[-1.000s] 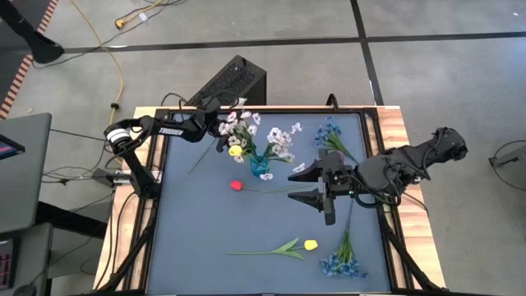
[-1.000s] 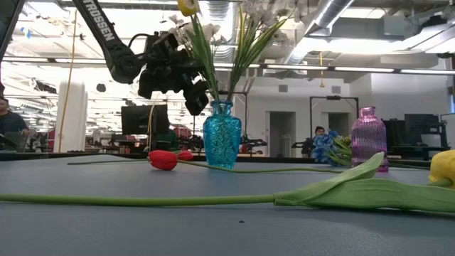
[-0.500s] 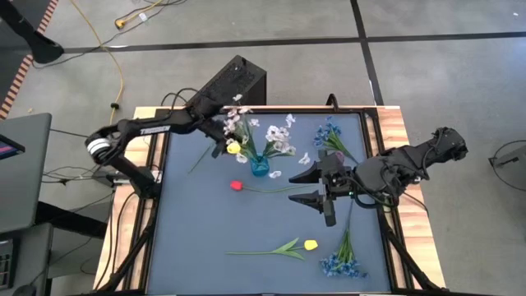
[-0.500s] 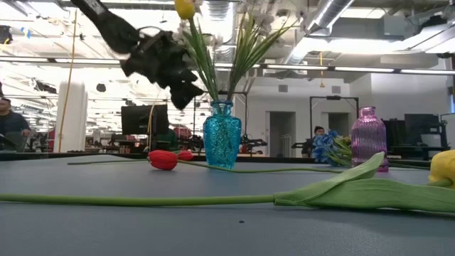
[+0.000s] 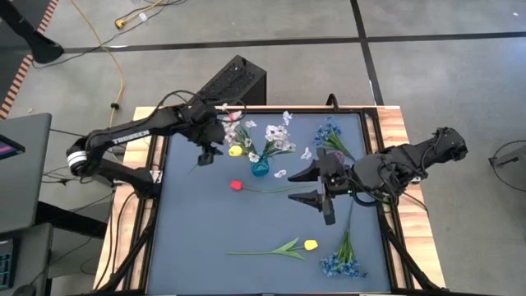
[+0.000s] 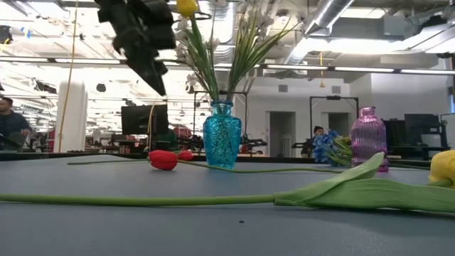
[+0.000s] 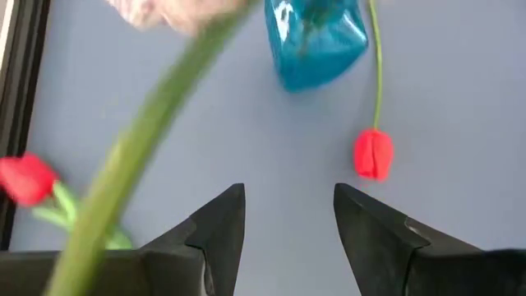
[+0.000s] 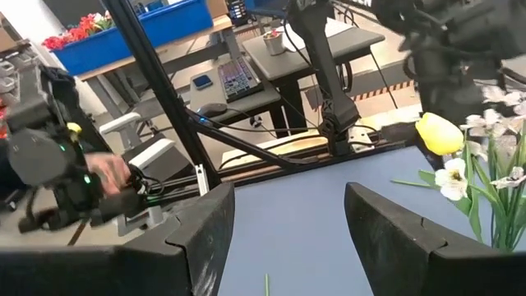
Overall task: Sort flowers into vase by color
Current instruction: Put the white flowers into the blue vase, then put the yellow flower into the blue vase
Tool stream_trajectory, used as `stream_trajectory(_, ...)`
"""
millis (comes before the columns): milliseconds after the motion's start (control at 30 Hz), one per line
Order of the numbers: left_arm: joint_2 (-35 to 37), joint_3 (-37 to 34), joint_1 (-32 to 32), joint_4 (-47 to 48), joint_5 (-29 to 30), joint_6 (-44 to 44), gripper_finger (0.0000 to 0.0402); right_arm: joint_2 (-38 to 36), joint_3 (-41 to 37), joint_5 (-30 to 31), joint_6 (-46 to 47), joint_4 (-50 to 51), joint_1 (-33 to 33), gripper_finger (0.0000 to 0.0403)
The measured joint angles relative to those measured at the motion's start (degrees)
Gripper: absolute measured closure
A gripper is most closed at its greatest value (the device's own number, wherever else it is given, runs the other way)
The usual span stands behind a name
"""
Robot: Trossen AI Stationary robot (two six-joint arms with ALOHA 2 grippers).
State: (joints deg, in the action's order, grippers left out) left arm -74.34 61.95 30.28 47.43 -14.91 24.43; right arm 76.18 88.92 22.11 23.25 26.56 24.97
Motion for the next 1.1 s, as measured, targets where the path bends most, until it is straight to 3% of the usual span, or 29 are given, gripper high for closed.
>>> stream_trajectory(367,9.0,4.6,-4.8,6.6,0.1,-8.6,0.0228,0.0,0.0,-0.1,-2.8,0.0,0.1,0.0145)
stream_trajectory(667,13.2,16.1,-11.7,12.3,3.2,-13.9,0.0228,0.0,0.0,0.0,-2.7,-1.0,0.1,0.0145)
stream_trajectory(833,12.6,21.6,-19.5,12.5,3.3,-17.0,0.0228,0.0,0.0,0.3,-2.3,-1.9,0.1,0.0145)
stream_trajectory(1033,11.5,22.4,-32.7,10.4,4.0,-23.3,0.0228,0.0,0.0,0.5,0.2,-1.0,0.5,0.0145)
stream_trajectory(1100,10.2,22.3,-38.0,10.6,6.8,-25.8,0.0228,0.0,0.0,0.5,0.3,-1.1,1.0,0.0145)
